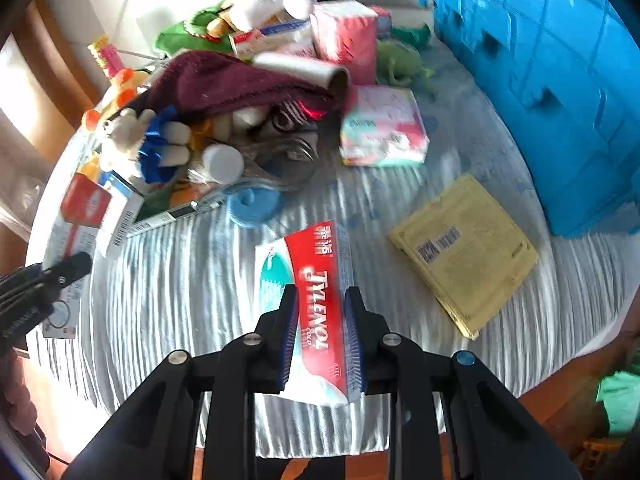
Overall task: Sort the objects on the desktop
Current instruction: 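Grasp the red-white tube box with the left tool while the right tool grasps the Tylenol box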
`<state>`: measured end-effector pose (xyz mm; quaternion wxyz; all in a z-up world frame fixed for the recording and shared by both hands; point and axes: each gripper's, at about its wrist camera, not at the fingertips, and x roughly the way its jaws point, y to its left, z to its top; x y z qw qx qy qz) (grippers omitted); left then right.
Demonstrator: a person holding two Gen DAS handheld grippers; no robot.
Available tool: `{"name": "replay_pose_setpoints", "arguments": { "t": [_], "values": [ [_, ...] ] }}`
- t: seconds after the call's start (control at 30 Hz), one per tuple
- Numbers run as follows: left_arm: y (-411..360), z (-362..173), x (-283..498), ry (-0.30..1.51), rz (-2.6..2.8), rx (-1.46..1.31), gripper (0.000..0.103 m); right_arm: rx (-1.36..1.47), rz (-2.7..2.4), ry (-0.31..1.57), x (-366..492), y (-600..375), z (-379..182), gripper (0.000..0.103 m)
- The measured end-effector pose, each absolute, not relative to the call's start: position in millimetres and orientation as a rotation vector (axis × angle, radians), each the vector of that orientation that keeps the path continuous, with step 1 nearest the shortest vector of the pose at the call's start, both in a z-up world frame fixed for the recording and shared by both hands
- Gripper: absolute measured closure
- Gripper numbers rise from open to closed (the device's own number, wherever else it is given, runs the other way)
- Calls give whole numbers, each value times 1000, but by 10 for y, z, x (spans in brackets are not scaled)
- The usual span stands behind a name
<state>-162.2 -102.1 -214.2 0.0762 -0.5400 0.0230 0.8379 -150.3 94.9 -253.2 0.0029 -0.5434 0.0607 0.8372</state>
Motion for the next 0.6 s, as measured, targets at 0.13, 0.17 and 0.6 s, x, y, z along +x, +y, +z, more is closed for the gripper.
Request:
{"name": "replay_pose_setpoints", "arguments": {
  "t": [0.13,0.17,0.6],
  "values": [
    [-1073,-2540,-1747,87,2476,-1668,77,-1715,2581,166,-1339,1042,-2628,11],
    [-1059,-2600,-1769,94,2469,-1679,77,-1718,2574,156,-1328,1040,-2650,9],
    [-1059,-2991,-1911,126,2445,-1734,79,-1787,2513,21,-1538,842,-3008,9]
  ]
}}
